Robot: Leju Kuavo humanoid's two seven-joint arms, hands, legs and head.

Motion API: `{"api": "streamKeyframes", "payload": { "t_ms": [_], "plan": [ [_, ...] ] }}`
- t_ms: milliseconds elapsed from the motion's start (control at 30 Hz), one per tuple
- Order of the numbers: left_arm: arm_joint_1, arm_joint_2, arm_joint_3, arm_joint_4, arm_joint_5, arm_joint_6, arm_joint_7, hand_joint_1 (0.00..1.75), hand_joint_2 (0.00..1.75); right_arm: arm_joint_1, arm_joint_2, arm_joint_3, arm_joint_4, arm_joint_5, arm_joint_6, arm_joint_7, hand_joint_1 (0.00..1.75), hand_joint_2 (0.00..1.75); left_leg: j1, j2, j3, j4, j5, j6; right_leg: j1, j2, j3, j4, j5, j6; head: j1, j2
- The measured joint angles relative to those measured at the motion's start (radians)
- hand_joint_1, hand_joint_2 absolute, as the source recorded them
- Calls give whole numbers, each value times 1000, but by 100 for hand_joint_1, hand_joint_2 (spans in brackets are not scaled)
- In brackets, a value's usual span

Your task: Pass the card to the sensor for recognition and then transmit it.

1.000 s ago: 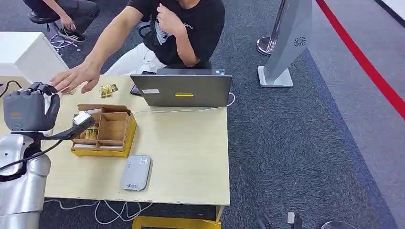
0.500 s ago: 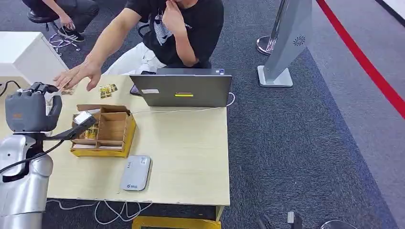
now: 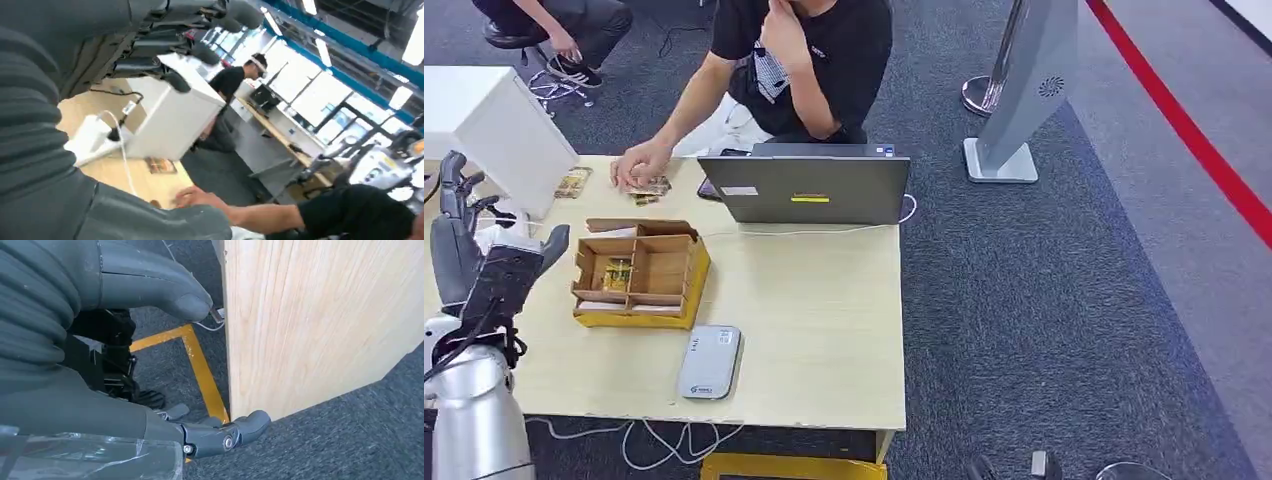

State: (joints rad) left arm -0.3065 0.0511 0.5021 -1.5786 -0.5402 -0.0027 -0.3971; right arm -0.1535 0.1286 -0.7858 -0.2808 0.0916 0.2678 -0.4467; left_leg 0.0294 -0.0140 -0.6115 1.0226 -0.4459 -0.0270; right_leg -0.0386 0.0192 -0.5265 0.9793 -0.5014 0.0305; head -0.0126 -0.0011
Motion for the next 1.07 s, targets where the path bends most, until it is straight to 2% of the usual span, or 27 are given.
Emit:
{"api": "streamKeyframes", "payload": {
  "t_ms": [100,133,233,333,400,433,500,533,567,600,633,667,733,800,833,900,933,967,1000,1067],
  "plan": [
    [4,-19,18,-17,-8,-1,0,0,175,0,0,-3,0,0,0,0,0,175,0,0,0,0,0,0,0,0,0,0,0,0,0,0],
    [5,-25,26,-21,20,-19,-1,0,175,0,0,-5,0,0,0,0,0,175,0,0,0,0,0,0,0,0,0,0,0,0,0,0],
    [44,-45,71,-47,264,-124,-23,0,175,3,0,-12,0,-11,5,-9,0,175,0,1,0,-1,-1,-1,0,2,1,0,0,0,0,0],
    [143,-88,178,-85,534,-249,-59,0,175,23,0,-31,0,-31,25,-29,0,175,0,2,0,-1,-3,0,0,4,0,0,-2,0,0,0],
    [219,-118,257,-86,704,-373,-31,0,175,39,0,-46,0,-39,39,-41,0,175,-1,2,0,-1,-5,0,-1,4,0,-1,-3,0,0,0],
    [260,-133,302,-81,789,-458,-7,0,175,47,0,-53,0,-39,45,-49,0,175,-1,3,0,-1,-6,0,0,4,0,-1,-4,0,0,0],
    [310,-164,398,-30,861,-654,47,0,175,63,0,-72,0,-35,60,-68,0,175,-1,2,0,-1,-7,1,-1,1,1,-1,-6,1,0,0],
    [319,-177,457,19,888,-744,103,0,175,68,0,-81,0,-29,65,-74,0,175,-2,1,0,-1,-7,1,-1,1,2,-1,-7,1,0,0],
    [325,-192,520,77,936,-799,171,45,175,71,0,-89,0,-23,74,-76,0,175,-2,2,0,-1,-8,1,-1,1,1,-1,-7,1,0,0],
    [327,-202,581,143,1002,-830,245,175,175,72,0,-93,0,-14,80,-75,0,175,-2,2,0,-1,-8,1,-1,2,2,-1,-7,1,-1,0],
    [327,-208,639,217,1058,-840,305,175,175,72,0,-96,0,-5,84,-68,155,175,-2,3,1,-1,-8,1,-1,3,1,-1,-7,1,0,0],
    [327,-212,699,305,1073,-815,313,175,175,71,0,-98,0,8,87,-62,175,175,-1,3,1,-1,-8,1,-1,3,1,-1,-7,1,0,0],
    [323,-208,784,477,976,-699,207,175,175,61,0,-98,0,39,88,-52,175,175,-2,2,1,-1,-8,1,-1,2,2,-1,-7,1,-1,0],
    [314,-187,858,686,889,-510,78,175,175,46,1,-95,3,60,90,-51,175,175,-1,2,1,-1,-8,1,-1,1,0,-1,-7,1,-1,0],
    [310,-179,870,753,870,-448,47,175,175,40,2,-93,3,64,93,-55,175,175,-1,1,1,0,-8,1,-1,0,0,-1,-7,1,-1,0],
    [304,-170,886,843,851,-373,16,175,175,34,2,-90,3,68,102,-61,175,175,-1,0,1,0,-8,1,-1,-2,1,-2,-7,1,-1,0],
    [298,-164,898,909,848,-328,2,175,0,31,2,-88,4,71,112,-66,175,175,-1,-1,1,0,-8,1,-1,-3,1,-2,-7,1,-1,0],
    [291,-160,910,958,848,-287,-6,175,0,29,2,-87,4,74,120,-68,175,175,-1,-2,1,0,-8,1,-1,-3,2,-2,-7,1,0,0],
    [283,-158,923,1006,848,-242,-12,175,175,27,2,-86,4,75,124,-68,175,175,-2,-2,1,0,-8,1,-1,-3,2,-2,-7,1,-1,0],
    [269,-158,943,1083,847,-188,-17,175,175,26,2,-85,5,76,129,-68,175,175,-2,-2,1,0,-8,1,-1,-3,4,-1,-7,1,-1,0]
  ]
}}
